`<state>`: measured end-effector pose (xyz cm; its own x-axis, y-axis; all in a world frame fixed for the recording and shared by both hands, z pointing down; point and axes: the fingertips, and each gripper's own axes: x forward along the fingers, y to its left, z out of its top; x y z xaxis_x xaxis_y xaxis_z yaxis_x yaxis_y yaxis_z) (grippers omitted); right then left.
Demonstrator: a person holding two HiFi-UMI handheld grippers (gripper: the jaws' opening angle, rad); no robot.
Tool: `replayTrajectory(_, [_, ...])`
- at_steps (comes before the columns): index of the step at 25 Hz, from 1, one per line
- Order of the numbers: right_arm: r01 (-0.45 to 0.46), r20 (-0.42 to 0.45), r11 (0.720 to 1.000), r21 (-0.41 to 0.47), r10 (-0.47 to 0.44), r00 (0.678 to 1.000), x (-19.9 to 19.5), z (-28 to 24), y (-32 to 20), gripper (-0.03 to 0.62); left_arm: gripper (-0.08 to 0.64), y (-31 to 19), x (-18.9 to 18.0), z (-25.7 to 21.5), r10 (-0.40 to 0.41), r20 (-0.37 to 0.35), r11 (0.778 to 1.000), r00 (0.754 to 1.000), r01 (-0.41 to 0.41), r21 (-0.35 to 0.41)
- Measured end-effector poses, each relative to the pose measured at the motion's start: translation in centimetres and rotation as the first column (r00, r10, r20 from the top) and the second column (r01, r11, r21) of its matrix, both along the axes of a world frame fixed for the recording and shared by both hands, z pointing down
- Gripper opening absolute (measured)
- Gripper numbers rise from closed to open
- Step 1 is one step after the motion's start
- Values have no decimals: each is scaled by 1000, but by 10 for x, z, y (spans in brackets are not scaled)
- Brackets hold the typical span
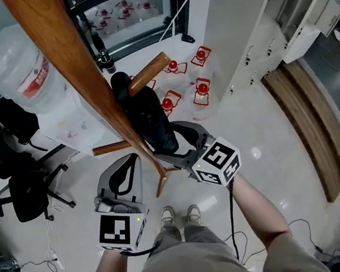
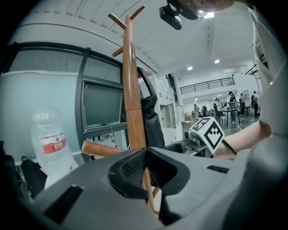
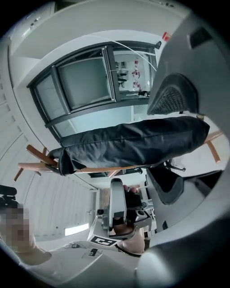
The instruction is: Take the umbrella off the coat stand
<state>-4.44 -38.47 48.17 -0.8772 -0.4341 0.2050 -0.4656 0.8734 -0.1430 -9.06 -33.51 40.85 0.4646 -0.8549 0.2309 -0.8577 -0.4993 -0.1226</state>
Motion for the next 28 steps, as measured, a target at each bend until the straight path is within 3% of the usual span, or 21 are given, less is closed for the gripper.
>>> replayTrajectory(9, [141,-77,990,-4,-141,987,-22,30,-9,333,8,-4,-9,18,-25,24,998,999,27,-56])
replayTrajectory(16, [139,-53,990,25,-138,989,-23,32,-13,331,6,-8,-8,20,-34,1,999,999,34,-34])
replayTrajectory(28, [98,-36,995,36,-97,995,-11,28,-4,268,8,-5,-5,15,-10,8,1000,1000,10,-16])
